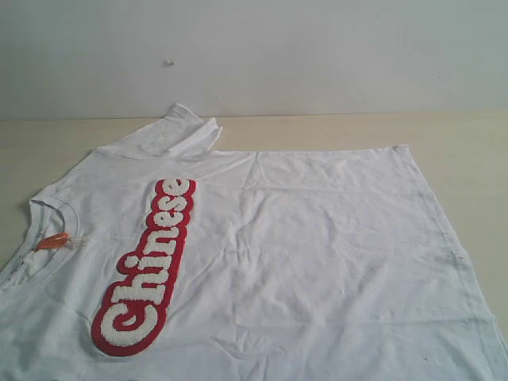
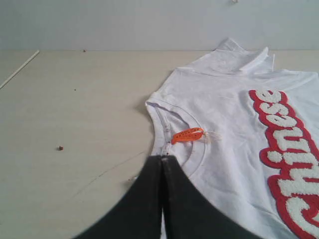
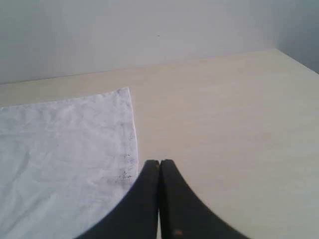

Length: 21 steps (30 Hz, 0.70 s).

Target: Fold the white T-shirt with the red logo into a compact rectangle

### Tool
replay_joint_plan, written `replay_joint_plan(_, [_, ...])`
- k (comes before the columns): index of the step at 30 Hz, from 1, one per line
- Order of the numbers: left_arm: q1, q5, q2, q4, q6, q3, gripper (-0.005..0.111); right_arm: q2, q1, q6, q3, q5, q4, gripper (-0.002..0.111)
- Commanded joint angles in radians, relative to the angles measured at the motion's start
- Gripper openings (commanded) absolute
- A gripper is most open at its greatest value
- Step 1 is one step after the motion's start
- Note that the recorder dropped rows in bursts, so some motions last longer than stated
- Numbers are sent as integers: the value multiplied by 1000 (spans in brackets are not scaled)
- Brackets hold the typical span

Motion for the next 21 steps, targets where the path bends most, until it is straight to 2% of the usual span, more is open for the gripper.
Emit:
replay_joint_plan(1, [2,-10,-7,6,-1,3,0,-7,-7,-7,4,-10,0,0])
replay_joint_plan(13, [2,-31,-7,6,-4,3,0,-7,-7,-7,4,-10,0,0])
replay_joint_plan(21, [2,-301,-7,-52,-165,3,0,-7,-7,-7,4,-10,0,0])
